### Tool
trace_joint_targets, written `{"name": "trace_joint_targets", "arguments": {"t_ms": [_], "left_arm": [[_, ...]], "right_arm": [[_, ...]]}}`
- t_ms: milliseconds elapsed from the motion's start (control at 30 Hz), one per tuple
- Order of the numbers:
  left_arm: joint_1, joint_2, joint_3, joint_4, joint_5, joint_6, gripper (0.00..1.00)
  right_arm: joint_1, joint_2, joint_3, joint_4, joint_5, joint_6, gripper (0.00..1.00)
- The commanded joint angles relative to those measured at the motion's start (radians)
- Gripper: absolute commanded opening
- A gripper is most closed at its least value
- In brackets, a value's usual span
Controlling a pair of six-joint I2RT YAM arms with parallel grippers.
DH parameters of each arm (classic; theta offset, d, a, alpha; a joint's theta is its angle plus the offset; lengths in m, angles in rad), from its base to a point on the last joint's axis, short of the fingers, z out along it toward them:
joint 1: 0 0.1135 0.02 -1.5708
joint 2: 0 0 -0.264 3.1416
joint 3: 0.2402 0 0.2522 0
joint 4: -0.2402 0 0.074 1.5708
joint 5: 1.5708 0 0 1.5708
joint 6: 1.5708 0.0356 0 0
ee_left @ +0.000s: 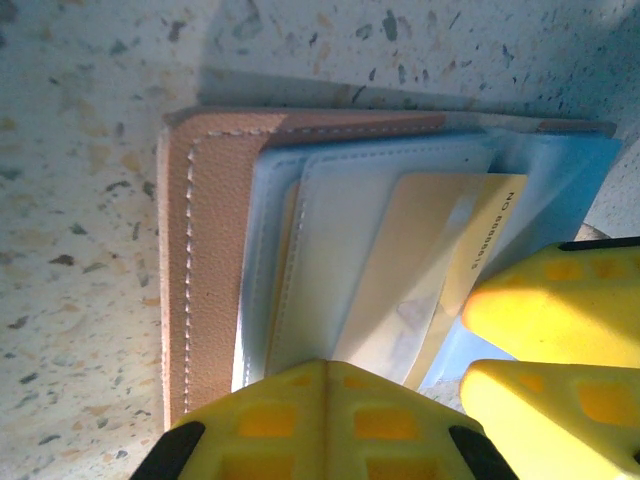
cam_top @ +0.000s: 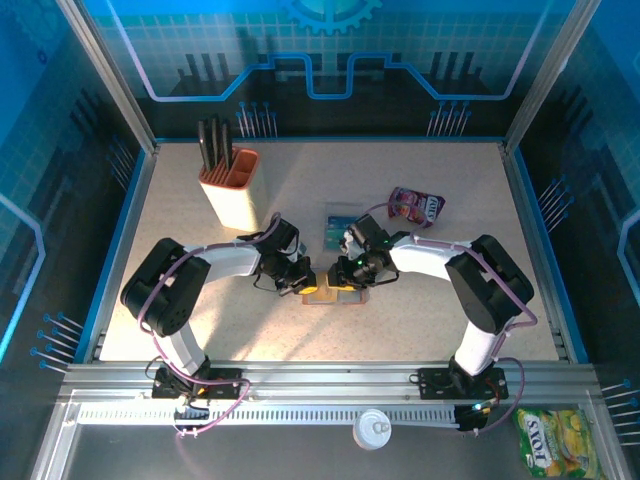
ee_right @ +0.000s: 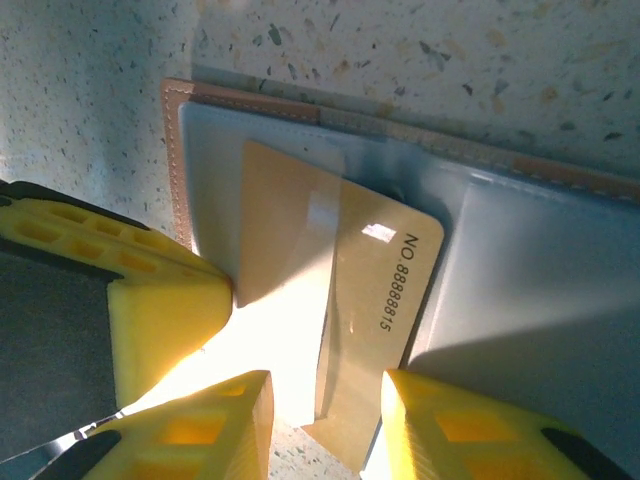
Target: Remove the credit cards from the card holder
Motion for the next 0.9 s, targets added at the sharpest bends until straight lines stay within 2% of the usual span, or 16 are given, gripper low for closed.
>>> {"name": "trace_joint_targets", "arguments": {"t_ms": [0, 567, 867], "left_arm": [[-0.007, 0.027, 0.009, -0.04, -0.026, 0.015, 0.0], [-0.007, 0.026, 0.014, -0.05, -0.028, 0.018, 0.0], [-0.007, 0.028, 0.022, -0.054, -0.029, 0.019, 0.0]], "right_arm": [[-0.011, -0.027, -0.004, -0.027, 0.008, 0.007, 0.35], [-0.013, 0.041, -0.002, 0.007, -0.017, 0.019, 0.35], [-0.016, 0.002, -0.008, 0.056, -0.043, 0.041, 0.28]]}}
